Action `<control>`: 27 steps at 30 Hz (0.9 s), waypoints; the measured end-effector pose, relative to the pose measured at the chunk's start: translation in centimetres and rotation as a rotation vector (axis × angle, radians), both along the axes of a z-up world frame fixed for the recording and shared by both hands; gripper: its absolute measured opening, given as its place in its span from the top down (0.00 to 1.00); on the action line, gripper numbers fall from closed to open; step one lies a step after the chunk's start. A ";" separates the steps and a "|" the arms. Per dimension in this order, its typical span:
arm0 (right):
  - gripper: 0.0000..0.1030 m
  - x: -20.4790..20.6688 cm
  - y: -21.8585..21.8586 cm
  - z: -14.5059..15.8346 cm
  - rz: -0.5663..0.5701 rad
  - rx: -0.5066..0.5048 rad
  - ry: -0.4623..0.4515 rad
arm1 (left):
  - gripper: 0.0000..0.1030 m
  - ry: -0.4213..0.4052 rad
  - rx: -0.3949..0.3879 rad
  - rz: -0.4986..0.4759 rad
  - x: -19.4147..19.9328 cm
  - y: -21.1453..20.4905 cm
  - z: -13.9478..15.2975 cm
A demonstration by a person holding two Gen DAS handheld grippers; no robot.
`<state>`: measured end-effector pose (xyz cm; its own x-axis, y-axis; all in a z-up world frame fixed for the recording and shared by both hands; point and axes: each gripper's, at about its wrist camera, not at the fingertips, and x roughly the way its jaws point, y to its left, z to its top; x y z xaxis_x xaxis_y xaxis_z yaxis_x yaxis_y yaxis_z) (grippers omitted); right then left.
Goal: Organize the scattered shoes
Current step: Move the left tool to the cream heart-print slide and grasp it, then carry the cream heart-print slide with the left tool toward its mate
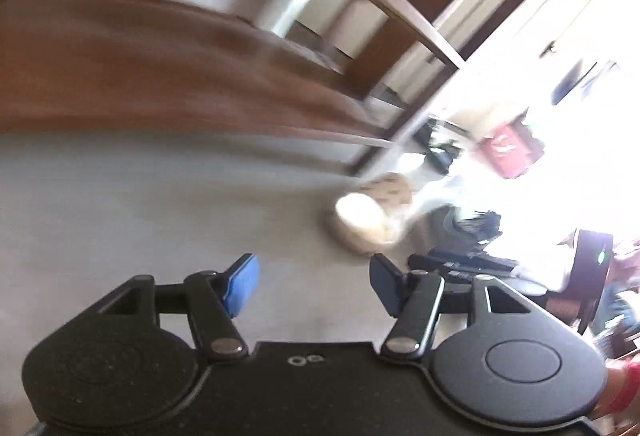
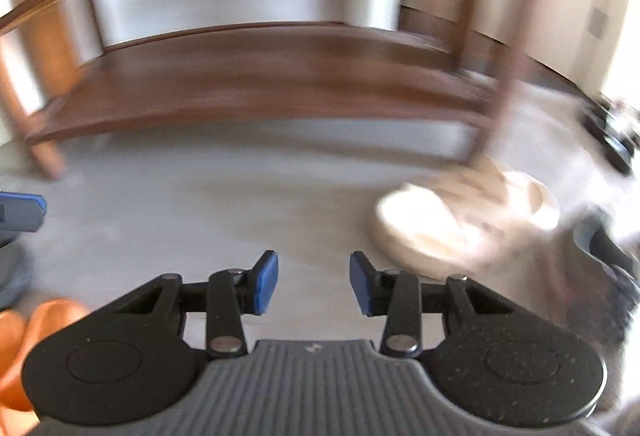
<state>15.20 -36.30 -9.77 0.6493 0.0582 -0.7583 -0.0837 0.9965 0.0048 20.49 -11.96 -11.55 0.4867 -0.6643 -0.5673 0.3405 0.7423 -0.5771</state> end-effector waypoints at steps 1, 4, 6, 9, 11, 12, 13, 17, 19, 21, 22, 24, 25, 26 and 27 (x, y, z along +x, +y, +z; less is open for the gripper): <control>0.57 0.2 -1.8 -0.1 -0.029 -0.006 -0.005 | 0.40 0.013 -0.029 -0.014 0.9 -1.9 -0.8; 0.57 0.6 -4.9 0.0 -0.062 -0.024 -0.035 | 0.40 0.071 -0.113 -0.030 2.9 -6.3 -3.3; 0.57 0.8 -7.0 0.0 -0.073 -0.025 -0.054 | 0.40 0.103 -0.154 -0.021 3.9 -8.4 -4.9; 0.57 1.3 -8.5 -0.2 -0.076 -0.006 -0.048 | 0.40 0.150 -0.217 0.012 6.0 -11.2 -7.3; 0.57 1.4 -8.8 -0.3 -0.074 -0.002 -0.047 | 0.40 0.165 -0.255 0.031 7.3 -12.9 -8.7; 0.57 1.4 -9.1 -0.3 -0.073 0.001 -0.046 | 0.40 0.170 -0.269 0.034 7.8 -13.7 -9.2; 0.58 1.5 -9.8 -0.4 -0.073 0.007 -0.043 | 0.40 0.172 -0.274 0.031 8.3 -14.5 -9.7; 0.57 1.5 -11.1 -0.8 -0.076 0.022 -0.029 | 0.40 0.208 -0.314 0.063 9.3 -15.5 -11.5; 0.58 1.3 -11.9 -0.9 -0.076 0.026 -0.023 | 0.40 0.227 -0.356 0.088 9.6 -15.7 -12.5; 0.58 1.2 -12.4 -1.1 -0.077 0.031 -0.017 | 0.39 0.234 -0.390 0.109 10.1 -16.3 -13.2; 0.58 1.1 -12.8 -1.1 -0.078 0.035 -0.012 | 0.39 0.236 -0.406 0.118 10.3 -16.5 -13.5; 0.58 1.0 -13.1 -1.3 -0.083 0.042 -0.006 | 0.41 0.231 -0.435 0.136 10.4 -16.8 -13.7; 0.58 1.0 -13.2 -1.5 -0.088 0.048 -0.003 | 0.52 0.223 -0.443 0.130 10.5 -17.0 -13.7; 0.58 1.1 -13.3 -1.6 -0.090 0.052 -0.001 | 0.80 0.222 -0.441 0.121 10.5 -17.2 -13.7; 0.58 1.2 -13.3 -1.7 -0.094 0.062 0.002 | 0.83 0.221 -0.437 0.116 10.4 -17.3 -13.5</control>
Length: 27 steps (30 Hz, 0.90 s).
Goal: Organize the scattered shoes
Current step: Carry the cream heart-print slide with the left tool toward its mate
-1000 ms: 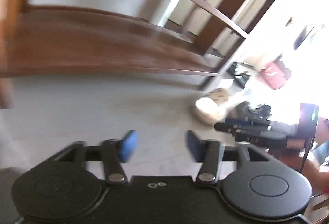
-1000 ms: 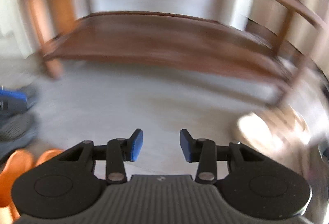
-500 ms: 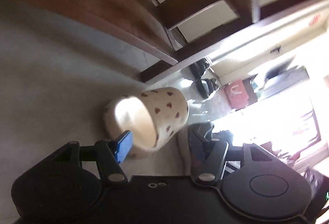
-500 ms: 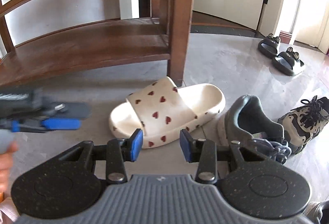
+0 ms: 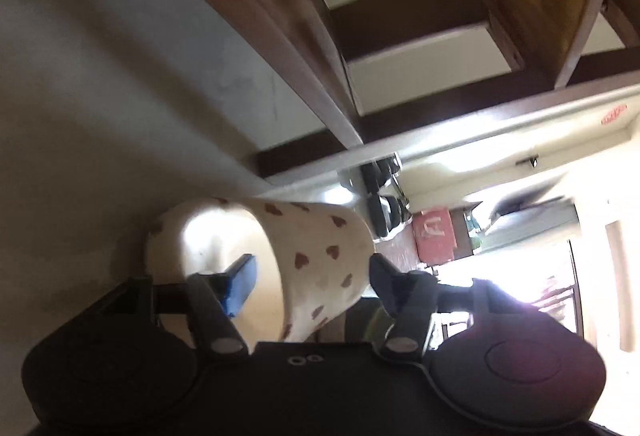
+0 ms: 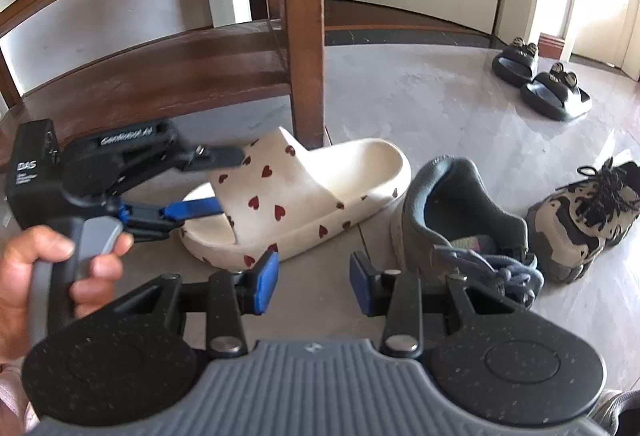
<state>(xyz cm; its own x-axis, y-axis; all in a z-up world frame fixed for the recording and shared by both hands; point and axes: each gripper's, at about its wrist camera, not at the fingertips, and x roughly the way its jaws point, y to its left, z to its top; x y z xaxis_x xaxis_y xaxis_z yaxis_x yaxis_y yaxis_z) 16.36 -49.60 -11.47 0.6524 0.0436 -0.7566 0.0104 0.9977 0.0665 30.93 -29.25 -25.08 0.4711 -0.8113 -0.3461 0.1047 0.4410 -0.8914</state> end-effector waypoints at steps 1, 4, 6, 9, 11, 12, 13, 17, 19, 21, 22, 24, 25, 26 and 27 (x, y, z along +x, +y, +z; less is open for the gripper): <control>0.58 0.0 0.1 0.0 -0.002 0.007 0.001 | 0.86 -0.002 0.001 -0.007 -0.2 0.0 0.1; 0.58 0.1 0.7 0.1 0.006 0.012 -0.011 | 0.89 -0.035 0.018 -0.024 -1.0 0.3 0.9; 0.58 0.2 1.2 0.3 0.010 0.015 -0.021 | 0.90 -0.060 0.041 -0.027 -1.9 1.2 1.8; 0.58 0.1 2.0 0.8 0.022 -0.001 -0.046 | 0.90 -0.079 0.076 -0.026 -3.1 3.0 3.2; 0.58 -0.1 2.5 1.2 0.030 -0.006 -0.058 | 0.90 -0.081 0.099 -0.025 -3.7 4.6 4.1; 0.57 -0.2 2.8 1.4 0.033 -0.005 -0.061 | 0.90 -0.076 0.112 -0.025 -4.0 5.6 4.6; 0.57 -0.2 3.1 1.6 0.038 -0.003 -0.065 | 0.90 -0.071 0.125 -0.027 -4.2 6.6 5.1; 0.57 -0.5 5.3 2.6 0.081 0.004 -0.088 | 0.90 -0.063 0.216 -0.062 -5.1 12.5 8.3; 0.57 -0.5 7.4 3.4 0.122 0.020 -0.110 | 0.91 -0.077 0.268 -0.073 -6.2 15.8 10.4; 0.57 -0.4 9.5 4.0 0.163 0.031 -0.127 | 0.91 -0.092 0.292 -0.060 -8.0 19.3 12.5; 0.57 -0.4 10.9 4.4 0.191 0.039 -0.139 | 0.91 -0.100 0.299 -0.049 -9.0 21.2 13.5; 0.57 -0.3 13.4 4.9 0.242 0.051 -0.150 | 0.90 -0.118 0.304 -0.019 -11.3 24.5 15.1; 0.57 -0.3 15.5 5.3 0.288 0.055 -0.159 | 0.91 -0.128 0.304 0.003 -12.7 26.2 15.8; 0.57 -0.5 17.1 5.5 0.326 0.055 -0.161 | 0.91 -0.140 0.303 0.031 -14.6 28.3 16.5; 0.57 -0.6 18.7 5.7 0.365 0.055 -0.164 | 0.91 -0.150 0.301 0.060 -16.4 30.2 17.1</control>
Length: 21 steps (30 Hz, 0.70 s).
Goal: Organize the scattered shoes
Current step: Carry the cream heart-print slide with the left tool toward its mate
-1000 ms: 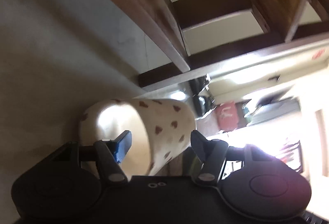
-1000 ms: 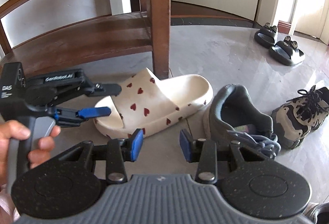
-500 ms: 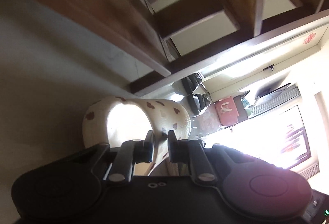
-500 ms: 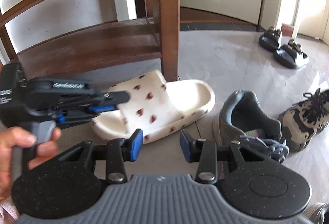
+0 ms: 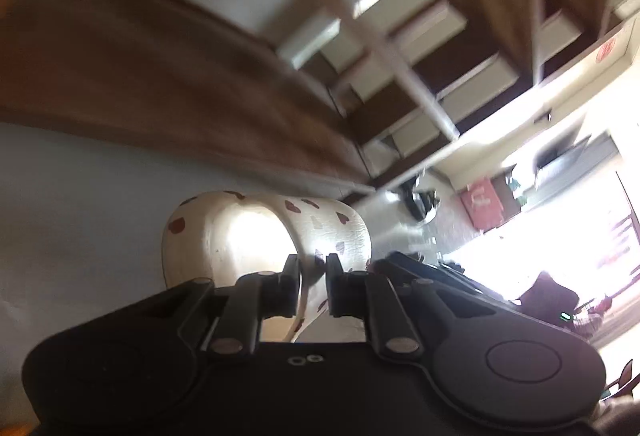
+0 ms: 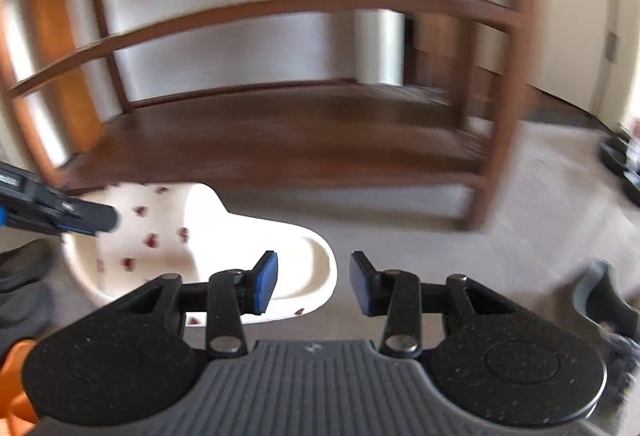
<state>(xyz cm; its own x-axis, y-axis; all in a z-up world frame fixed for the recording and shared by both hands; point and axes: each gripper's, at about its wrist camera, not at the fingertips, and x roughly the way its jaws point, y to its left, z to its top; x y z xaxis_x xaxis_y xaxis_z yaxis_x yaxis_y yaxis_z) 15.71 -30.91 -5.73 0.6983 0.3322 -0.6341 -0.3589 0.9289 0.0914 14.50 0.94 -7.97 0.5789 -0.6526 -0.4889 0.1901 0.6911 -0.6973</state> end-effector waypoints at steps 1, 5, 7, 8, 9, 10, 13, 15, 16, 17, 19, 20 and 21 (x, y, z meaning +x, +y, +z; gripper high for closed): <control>0.57 -0.4 2.2 0.2 0.054 -0.005 -0.003 | 0.91 -0.010 -0.006 0.030 -1.8 1.7 0.4; 0.57 -2.4 9.8 0.9 0.263 -0.037 -0.007 | 0.91 -0.037 -0.016 0.179 -10.0 8.3 1.2; 0.57 -3.7 14.1 1.2 0.378 -0.052 -0.003 | 0.90 -0.046 -0.008 0.288 -16.0 12.2 1.0; 0.57 -4.1 15.3 1.2 0.408 -0.055 -0.001 | 0.91 -0.045 -0.012 0.344 -18.6 13.7 0.8; 0.57 -4.9 17.7 1.3 0.474 -0.065 -0.004 | 0.91 -0.039 -0.022 0.398 -20.8 14.9 0.6; 0.57 -5.8 20.1 1.4 0.541 -0.076 -0.007 | 0.92 -0.036 -0.034 0.460 -23.5 16.1 0.3; 0.57 -7.9 25.5 1.7 0.691 -0.111 -0.027 | 0.93 -0.044 -0.069 0.622 -31.3 18.4 -0.2; 0.57 -9.5 29.3 2.0 0.793 -0.128 -0.043 | 0.93 -0.053 -0.111 0.733 -37.0 19.7 -0.6; 0.57 -10.6 31.5 2.3 0.848 -0.134 -0.052 | 0.92 -0.053 -0.125 0.767 -38.7 20.1 -0.8; 0.57 -11.3 33.1 2.4 0.885 -0.135 -0.056 | 0.92 -0.052 -0.140 0.801 -40.4 20.6 -1.1; 0.57 -12.8 36.5 2.7 0.964 -0.138 -0.059 | 0.93 -0.029 -0.169 0.882 -44.4 21.5 -2.0; 0.57 -13.8 37.8 2.7 0.997 -0.147 -0.061 | 0.93 -0.015 -0.179 0.913 -46.1 21.9 -2.4; 0.57 -14.8 39.2 2.7 1.030 -0.156 -0.062 | 0.93 0.003 -0.188 0.933 -47.3 22.2 -2.9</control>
